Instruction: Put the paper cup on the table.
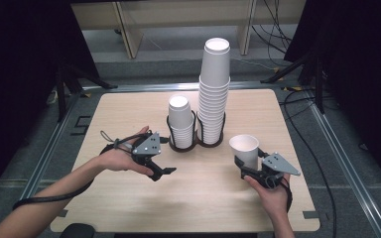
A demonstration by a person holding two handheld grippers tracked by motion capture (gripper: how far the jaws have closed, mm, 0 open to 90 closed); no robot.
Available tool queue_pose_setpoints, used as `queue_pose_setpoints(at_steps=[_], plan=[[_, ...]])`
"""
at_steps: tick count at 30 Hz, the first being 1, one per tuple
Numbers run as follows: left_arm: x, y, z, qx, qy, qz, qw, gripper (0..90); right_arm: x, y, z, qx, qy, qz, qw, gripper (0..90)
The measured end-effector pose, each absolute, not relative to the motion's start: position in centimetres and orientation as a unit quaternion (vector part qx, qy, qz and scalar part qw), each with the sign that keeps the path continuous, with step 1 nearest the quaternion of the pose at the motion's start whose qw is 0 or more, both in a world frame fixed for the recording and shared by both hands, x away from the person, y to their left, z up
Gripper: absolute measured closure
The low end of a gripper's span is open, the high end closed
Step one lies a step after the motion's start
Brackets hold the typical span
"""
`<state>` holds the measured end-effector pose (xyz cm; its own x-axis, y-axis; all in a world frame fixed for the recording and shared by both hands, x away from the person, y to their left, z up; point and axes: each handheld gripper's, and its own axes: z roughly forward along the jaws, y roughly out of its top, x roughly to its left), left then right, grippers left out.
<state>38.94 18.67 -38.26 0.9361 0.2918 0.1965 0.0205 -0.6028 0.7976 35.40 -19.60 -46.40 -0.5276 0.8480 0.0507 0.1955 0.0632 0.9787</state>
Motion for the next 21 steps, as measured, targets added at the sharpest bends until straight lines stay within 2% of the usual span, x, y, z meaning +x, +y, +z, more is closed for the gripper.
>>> queue_pose_setpoints(at_steps=[1, 4, 7, 16, 21], plan=[[39.0, 18.9, -38.7, 0.873, 0.108, 0.153, 0.45, 6.4, 35.2, -19.9, -46.5, 0.412, 0.665, 0.558, 0.277, 23.2], [38.9, 19.7, -39.7, 0.854, 0.157, 0.158, 0.469, 6.3, 35.2, -20.9, -46.7, 0.43, 0.646, 0.548, 0.312, 23.2], [38.6, 20.2, -40.8, 0.838, 0.186, 0.154, 0.489, 6.3, 35.2, -21.4, -46.8, 0.453, 0.639, 0.534, 0.319, 23.2], [37.8, 21.7, -43.6, 0.835, 0.216, 0.145, 0.485, 6.3, 35.8, -21.4, -47.6, 0.479, 0.658, 0.487, 0.317, 23.2], [38.0, 21.6, -44.1, 0.831, 0.228, 0.143, 0.487, 6.3, 36.0, -21.1, -47.8, 0.469, 0.663, 0.481, 0.332, 23.3]])
